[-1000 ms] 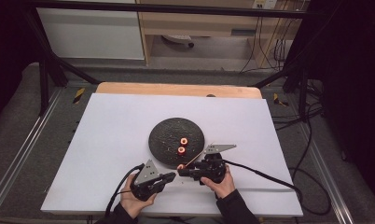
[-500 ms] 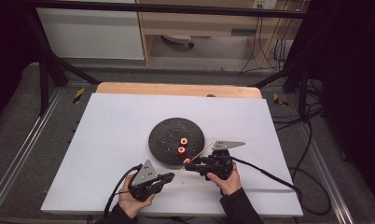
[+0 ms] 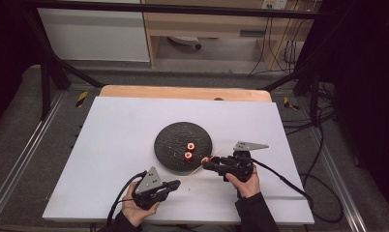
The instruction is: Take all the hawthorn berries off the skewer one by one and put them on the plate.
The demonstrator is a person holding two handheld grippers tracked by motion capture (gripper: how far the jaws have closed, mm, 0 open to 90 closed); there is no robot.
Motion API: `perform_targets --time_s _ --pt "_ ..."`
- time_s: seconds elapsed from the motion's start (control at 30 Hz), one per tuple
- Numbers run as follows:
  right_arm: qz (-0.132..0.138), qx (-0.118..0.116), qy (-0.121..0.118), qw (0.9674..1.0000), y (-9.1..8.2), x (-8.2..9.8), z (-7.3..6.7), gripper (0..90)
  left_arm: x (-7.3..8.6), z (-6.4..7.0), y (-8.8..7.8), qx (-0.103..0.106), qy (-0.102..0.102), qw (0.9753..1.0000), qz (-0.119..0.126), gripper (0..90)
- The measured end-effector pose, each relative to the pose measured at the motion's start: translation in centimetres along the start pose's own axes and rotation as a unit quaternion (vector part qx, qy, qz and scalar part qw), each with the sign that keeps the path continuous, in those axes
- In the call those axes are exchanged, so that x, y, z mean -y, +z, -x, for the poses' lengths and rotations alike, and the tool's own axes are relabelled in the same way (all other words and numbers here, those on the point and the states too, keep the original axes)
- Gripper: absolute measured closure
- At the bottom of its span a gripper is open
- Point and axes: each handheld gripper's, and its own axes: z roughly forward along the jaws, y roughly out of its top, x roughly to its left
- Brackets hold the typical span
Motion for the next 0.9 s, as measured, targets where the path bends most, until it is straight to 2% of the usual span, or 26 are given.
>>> perform_targets --time_s 0.5,0.9 --pt "0.021 0.023 0.006 0.9995 -2.1 -0.5 1.3 59.3 0.3 0.0 -0.3 0.007 0.004 1.0000 -0.004 88.4" --pt "0.050 0.051 0.021 0.9973 -4.7 -0.7 2.9 59.3 0.8 -0.2 -0.8 0.013 0.008 0.9999 -0.007 88.4"
